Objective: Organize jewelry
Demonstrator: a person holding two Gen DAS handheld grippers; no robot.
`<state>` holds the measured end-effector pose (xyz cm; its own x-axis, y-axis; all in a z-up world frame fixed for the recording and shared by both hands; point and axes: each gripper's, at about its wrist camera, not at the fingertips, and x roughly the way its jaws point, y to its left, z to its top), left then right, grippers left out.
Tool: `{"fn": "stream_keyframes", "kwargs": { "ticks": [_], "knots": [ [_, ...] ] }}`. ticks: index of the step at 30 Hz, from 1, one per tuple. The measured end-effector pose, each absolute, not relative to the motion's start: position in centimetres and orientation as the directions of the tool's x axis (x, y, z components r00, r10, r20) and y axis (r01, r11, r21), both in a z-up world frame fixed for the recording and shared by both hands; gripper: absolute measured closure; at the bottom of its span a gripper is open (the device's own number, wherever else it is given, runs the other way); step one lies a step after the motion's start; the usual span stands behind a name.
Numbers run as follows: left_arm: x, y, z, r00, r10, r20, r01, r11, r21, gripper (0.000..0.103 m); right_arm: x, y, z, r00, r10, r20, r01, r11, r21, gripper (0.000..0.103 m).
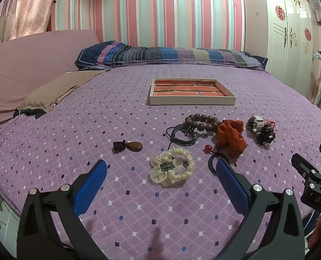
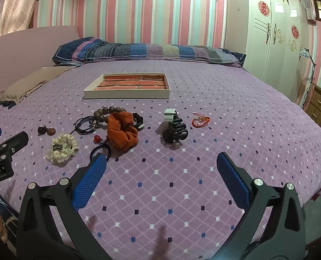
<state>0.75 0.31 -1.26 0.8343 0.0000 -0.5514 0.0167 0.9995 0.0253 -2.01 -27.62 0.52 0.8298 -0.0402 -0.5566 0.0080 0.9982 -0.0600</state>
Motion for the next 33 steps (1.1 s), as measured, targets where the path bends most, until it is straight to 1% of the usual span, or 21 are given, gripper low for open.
{"fn": "stream_keyframes", "kwargs": {
  "ticks": [33],
  "knots": [
    [0.47,0.89,-1.72,0.831,0.006,-0.556,0.012,0.999,0.03,0.004,-2.03,-28.17,0.1,0.823,-0.06,-0.565,0.02,0.997,-0.076,0.004]
  ]
}}
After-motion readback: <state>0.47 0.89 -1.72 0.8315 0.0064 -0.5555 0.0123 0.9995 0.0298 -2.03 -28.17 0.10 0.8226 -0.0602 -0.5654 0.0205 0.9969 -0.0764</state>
